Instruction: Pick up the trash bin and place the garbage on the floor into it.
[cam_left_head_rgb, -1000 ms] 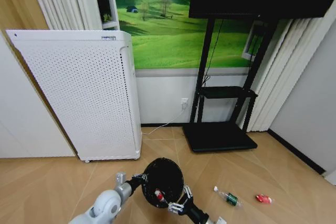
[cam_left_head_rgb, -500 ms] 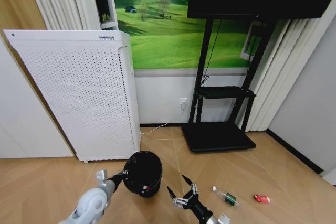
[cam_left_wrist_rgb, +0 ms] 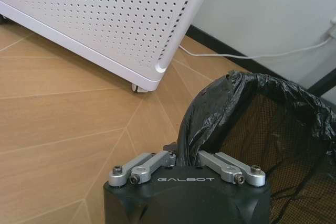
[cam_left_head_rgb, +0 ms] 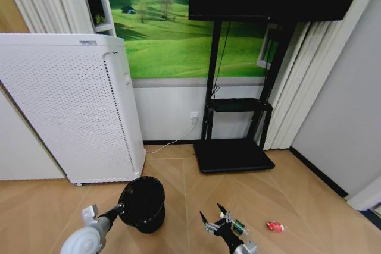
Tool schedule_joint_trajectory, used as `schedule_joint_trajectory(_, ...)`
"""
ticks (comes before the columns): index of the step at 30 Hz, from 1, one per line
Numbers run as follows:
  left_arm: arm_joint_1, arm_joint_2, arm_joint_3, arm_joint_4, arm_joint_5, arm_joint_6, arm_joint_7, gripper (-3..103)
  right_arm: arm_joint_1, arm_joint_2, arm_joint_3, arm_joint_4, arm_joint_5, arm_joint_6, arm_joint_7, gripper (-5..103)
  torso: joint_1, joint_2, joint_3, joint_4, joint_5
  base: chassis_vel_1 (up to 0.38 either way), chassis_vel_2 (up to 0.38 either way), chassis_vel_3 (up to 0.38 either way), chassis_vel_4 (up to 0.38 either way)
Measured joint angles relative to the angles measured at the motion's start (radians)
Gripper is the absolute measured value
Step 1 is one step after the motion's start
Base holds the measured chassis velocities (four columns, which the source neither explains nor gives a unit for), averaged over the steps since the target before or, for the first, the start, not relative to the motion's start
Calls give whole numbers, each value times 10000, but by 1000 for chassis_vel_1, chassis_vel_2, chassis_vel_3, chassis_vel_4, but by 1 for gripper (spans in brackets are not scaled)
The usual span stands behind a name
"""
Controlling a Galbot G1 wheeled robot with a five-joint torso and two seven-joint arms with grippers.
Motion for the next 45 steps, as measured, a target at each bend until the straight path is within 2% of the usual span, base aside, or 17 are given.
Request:
schedule_joint_trajectory(1,0,0,0,0,0,0,0,3,0,0,0,0,0,0,0,100,0,0,0,0,0,-150,-181,187,139)
schedule_joint_trajectory(3,249,-159,-326,-87,21,0,36,3,376,-40,30,-441,-252,-656,605,100,1,0,1,1,4,-120,-91,82,110)
schedule_joint_trajectory(4,249,-159,-326,-87,21,0,36,3,376,-40,30,-441,-252,-656,605,100,1,0,1,1,4,-89,-72,41,80)
schedule_joint_trajectory(6,563,-322,-638,-182,108,14,163,3,765,-204,99,-857,-445,-1389,766,100,0,0,0,1,0,-12,-36,20,5)
schedule_joint_trajectory(9,805,-424,-799,-209,230,29,268,3,1004,-404,97,-1164,-486,-1735,777,100,0,0,0,3,0,17,35,-13,-15)
schedule_joint_trajectory(12,1427,-687,-1095,-325,674,27,533,3,1645,-1293,6,-2198,-497,-2271,284,100,0,0,0,6,-2,18,17,-13,-8)
schedule_joint_trajectory(18,1783,-1048,-937,-750,1074,-4,604,3,2358,-1639,-332,-3374,-338,-2479,-128,100,0,0,0,0,4,0,0,0,0)
schedule_joint_trajectory(23,2288,-1314,-1097,-894,1657,-131,881,3,2781,-1766,-734,-4049,364,-2792,-529,100,0,0,1,1,3,0,0,0,0)
schedule_joint_trajectory(32,2503,-1695,-1106,-902,2070,-249,1065,3,3491,-1621,-1310,-4977,500,-3086,-598,100,0,0,0,0,-1,0,0,0,0)
schedule_joint_trajectory(41,2667,-1737,-1139,-995,2202,-288,1209,3,4265,-1497,-1919,-6089,491,-3260,-602,101,0,0,0,3,0,0,0,0,0)
schedule_joint_trajectory(43,2631,-1732,-1143,-980,2198,-301,1209,3,4271,-1517,-2015,-6157,509,-3270,-638,98,1,0,1,2,0,0,0,0,0)
schedule_joint_trajectory(45,2585,-1748,-1139,-946,2197,-315,1212,3,4248,-1440,-2143,-6254,452,-3229,-646,89,0,0,0,0,-3,0,0,0,0)
